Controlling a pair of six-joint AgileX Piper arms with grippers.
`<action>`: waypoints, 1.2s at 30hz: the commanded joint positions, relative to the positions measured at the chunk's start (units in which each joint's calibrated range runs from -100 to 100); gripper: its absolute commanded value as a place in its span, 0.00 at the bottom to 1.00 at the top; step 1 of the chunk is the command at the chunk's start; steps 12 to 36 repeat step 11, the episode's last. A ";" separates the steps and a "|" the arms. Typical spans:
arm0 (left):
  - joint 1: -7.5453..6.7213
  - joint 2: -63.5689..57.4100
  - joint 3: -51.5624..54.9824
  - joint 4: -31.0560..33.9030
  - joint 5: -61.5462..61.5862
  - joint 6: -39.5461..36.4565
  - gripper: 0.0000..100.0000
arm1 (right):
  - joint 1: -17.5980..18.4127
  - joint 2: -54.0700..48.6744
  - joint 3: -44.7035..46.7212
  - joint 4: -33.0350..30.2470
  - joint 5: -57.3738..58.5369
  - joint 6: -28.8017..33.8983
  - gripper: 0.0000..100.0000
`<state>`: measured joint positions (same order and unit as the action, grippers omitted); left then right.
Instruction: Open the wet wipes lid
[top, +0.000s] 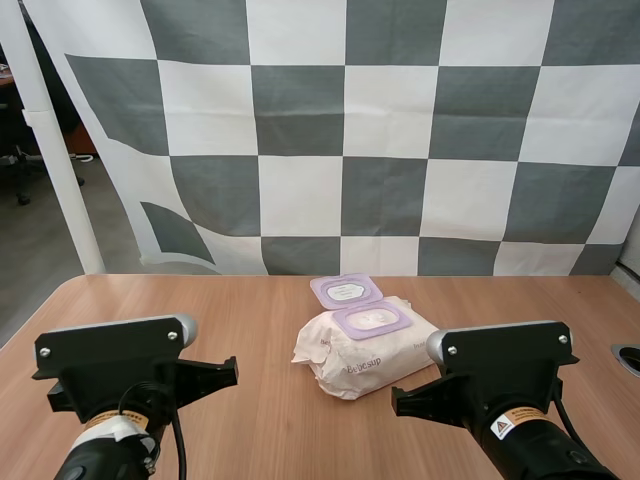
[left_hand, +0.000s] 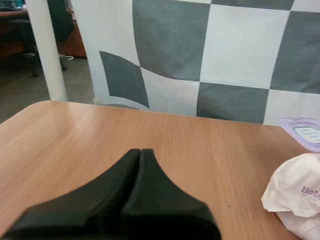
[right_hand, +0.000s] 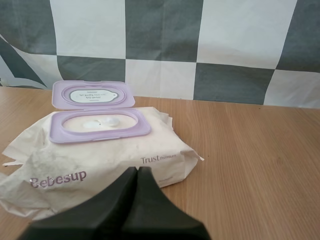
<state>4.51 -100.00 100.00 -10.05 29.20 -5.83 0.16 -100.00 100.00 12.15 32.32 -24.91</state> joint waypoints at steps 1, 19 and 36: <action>-2.66 0.00 0.00 0.04 0.08 -0.04 0.00 | 0.05 0.00 0.00 0.02 0.06 -0.04 0.00; -3.29 0.00 0.00 0.04 0.08 -0.04 0.00 | 0.05 0.00 0.00 0.02 0.06 -0.04 0.00; -3.29 0.00 0.00 0.04 0.08 -0.04 0.00 | 0.05 0.00 0.00 0.02 0.06 -0.04 0.00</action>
